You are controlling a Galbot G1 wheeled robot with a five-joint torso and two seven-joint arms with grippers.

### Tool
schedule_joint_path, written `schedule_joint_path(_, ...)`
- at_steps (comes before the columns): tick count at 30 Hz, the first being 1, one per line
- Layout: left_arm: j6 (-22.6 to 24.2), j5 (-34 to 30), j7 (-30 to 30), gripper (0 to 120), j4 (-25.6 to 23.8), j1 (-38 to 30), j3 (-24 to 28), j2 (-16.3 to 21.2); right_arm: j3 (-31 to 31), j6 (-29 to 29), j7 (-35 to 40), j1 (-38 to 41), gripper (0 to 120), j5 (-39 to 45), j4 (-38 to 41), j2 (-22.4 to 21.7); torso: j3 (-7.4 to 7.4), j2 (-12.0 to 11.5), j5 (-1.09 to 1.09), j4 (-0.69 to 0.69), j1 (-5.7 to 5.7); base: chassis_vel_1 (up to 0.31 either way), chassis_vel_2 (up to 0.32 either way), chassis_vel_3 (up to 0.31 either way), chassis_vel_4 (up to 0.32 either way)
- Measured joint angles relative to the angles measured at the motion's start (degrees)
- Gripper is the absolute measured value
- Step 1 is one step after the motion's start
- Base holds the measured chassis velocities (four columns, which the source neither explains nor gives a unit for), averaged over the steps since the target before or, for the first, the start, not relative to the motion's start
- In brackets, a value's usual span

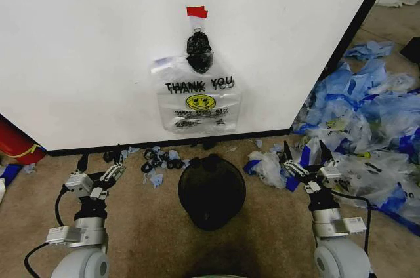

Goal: Pick up the garbage bag from the wall and place it over the trash bin.

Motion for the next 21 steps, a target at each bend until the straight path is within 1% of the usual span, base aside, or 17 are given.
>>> schedule_joint_path(21, -0.03, 0.53, -0.03, 99, 0.57, -0.19, 0.18, -0.53, 0.1, 0.65, -0.12, -0.17, 100, 0.26, -0.18, -0.34, 0.0, 0.0, 0.0, 0.0, 0.0, 0.0, 0.0, 0.0, 0.0)
